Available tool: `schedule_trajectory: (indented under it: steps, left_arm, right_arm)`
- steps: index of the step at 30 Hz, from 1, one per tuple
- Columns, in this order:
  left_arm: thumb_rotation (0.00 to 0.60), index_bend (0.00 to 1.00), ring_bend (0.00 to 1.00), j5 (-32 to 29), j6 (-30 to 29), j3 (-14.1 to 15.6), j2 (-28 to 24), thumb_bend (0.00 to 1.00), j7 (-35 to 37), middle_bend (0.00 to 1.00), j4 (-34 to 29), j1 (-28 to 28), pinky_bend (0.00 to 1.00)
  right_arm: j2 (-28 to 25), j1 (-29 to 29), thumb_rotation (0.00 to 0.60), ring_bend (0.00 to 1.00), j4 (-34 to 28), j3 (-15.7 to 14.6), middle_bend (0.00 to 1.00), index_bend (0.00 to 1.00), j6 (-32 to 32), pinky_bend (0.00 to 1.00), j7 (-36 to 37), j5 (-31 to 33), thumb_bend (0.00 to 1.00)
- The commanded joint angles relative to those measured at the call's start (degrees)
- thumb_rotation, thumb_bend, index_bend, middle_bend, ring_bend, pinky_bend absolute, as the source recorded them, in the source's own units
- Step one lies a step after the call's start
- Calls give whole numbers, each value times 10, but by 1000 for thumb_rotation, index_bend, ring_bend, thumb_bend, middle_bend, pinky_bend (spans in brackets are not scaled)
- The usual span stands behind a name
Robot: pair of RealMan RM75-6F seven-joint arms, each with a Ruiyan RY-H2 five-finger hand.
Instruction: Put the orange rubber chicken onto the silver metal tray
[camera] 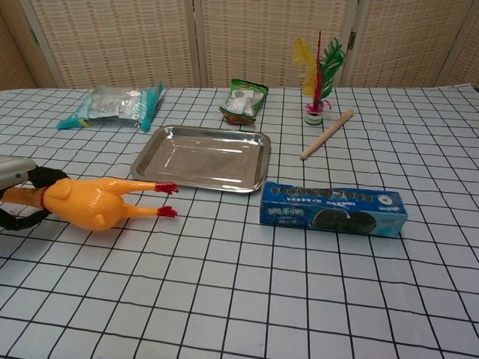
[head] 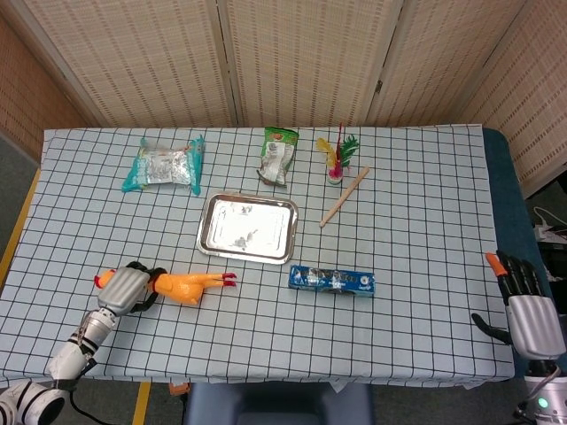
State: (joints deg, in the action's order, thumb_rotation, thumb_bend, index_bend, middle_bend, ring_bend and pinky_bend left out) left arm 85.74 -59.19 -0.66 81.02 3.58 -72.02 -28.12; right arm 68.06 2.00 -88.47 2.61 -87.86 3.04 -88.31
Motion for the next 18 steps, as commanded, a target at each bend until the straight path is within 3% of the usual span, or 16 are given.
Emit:
schedule_trajectory:
  steps: [1,5,9,14,18]
  left_arm:
    - [600,773,452,19,-50,-4,6,790,19,724,4,14,323]
    - [600,782,499,21,-85,-12,6,798,30,731,-11,24,394]
    - [600,786,531,13,-103,-23,-1,804,-5,739,-39,28,450]
    - [600,794,558,11,-107,-30,-12,806,-49,750,-94,24,478]
    - [600,795,563,11,-90,-31,-21,806,-67,752,-137,12,487]
  right_arm:
    - [-1,-1,600,0,-3,-2,0,0,-2,0,1,-4,132]
    - [-2,0,600,0,-8,-8,0,0,-1,0,3,-15,132]
    - [-19,22,600,0,-36,-12,0,0,20,0,19,-43,132]
    - [-92,101,600,0,-145,4,0,0,119,0,45,-64,132]
    - [-140,189,600,0,-238,39,0,0,243,0,61,-30,133]
